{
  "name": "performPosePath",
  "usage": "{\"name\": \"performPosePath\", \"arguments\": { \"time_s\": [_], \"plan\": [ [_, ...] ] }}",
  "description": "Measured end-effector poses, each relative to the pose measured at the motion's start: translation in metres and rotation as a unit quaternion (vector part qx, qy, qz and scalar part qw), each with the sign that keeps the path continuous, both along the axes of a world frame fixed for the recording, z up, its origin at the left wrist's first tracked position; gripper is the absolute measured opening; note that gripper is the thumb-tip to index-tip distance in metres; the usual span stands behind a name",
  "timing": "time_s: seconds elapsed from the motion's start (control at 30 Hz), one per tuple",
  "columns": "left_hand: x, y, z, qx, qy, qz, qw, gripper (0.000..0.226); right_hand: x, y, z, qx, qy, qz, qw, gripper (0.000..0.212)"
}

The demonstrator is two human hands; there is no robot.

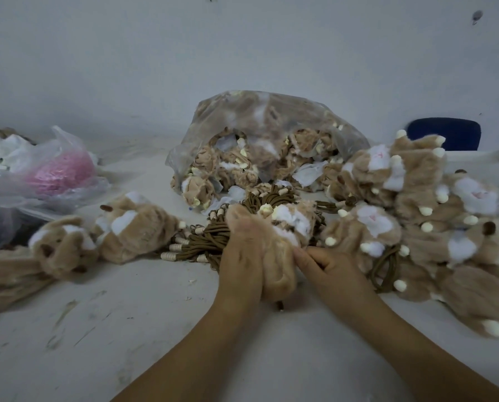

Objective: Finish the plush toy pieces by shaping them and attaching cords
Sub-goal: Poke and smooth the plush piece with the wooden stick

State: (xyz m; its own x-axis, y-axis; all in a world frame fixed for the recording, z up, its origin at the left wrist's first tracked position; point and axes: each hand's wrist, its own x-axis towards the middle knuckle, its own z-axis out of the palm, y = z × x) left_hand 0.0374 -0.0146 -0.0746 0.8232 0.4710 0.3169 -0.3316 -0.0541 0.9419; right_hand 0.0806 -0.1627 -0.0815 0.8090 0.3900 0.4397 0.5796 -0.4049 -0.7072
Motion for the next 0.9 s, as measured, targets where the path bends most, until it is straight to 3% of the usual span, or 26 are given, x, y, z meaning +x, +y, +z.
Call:
{"name": "performPosePath", "arguments": {
  "time_s": [0.1,0.2,0.43,0.53,0.63,0.77,0.9],
  "plan": [
    [0.005,0.0,-0.002,0.049,0.02,-0.035,0.998,0.038,-0.005,0.007,-0.003,0.033,0.068,0.002,0.997,0.057],
    [0.008,0.004,-0.005,0.047,0.032,-0.033,0.998,0.031,-0.006,0.009,-0.005,0.013,0.085,-0.012,0.996,0.051],
    [0.004,0.009,-0.008,-0.01,0.028,0.024,0.999,0.068,0.009,-0.01,0.002,-0.08,-0.048,-0.026,0.995,0.045],
    [0.004,0.009,-0.003,-0.023,0.021,0.031,0.999,0.065,0.017,-0.022,0.004,-0.117,-0.093,-0.043,0.988,0.065],
    [0.003,0.008,-0.002,-0.055,0.026,0.019,0.998,0.059,0.019,-0.026,0.009,-0.145,-0.112,-0.05,0.982,0.064],
    [0.001,0.005,-0.005,0.031,0.005,-0.018,0.999,0.044,0.009,-0.017,0.01,-0.146,-0.098,-0.021,0.984,0.039],
    [0.004,-0.002,-0.005,0.042,0.009,-0.024,0.999,0.044,0.004,0.0,-0.004,-0.056,0.014,-0.008,0.998,0.047]
  ]
}}
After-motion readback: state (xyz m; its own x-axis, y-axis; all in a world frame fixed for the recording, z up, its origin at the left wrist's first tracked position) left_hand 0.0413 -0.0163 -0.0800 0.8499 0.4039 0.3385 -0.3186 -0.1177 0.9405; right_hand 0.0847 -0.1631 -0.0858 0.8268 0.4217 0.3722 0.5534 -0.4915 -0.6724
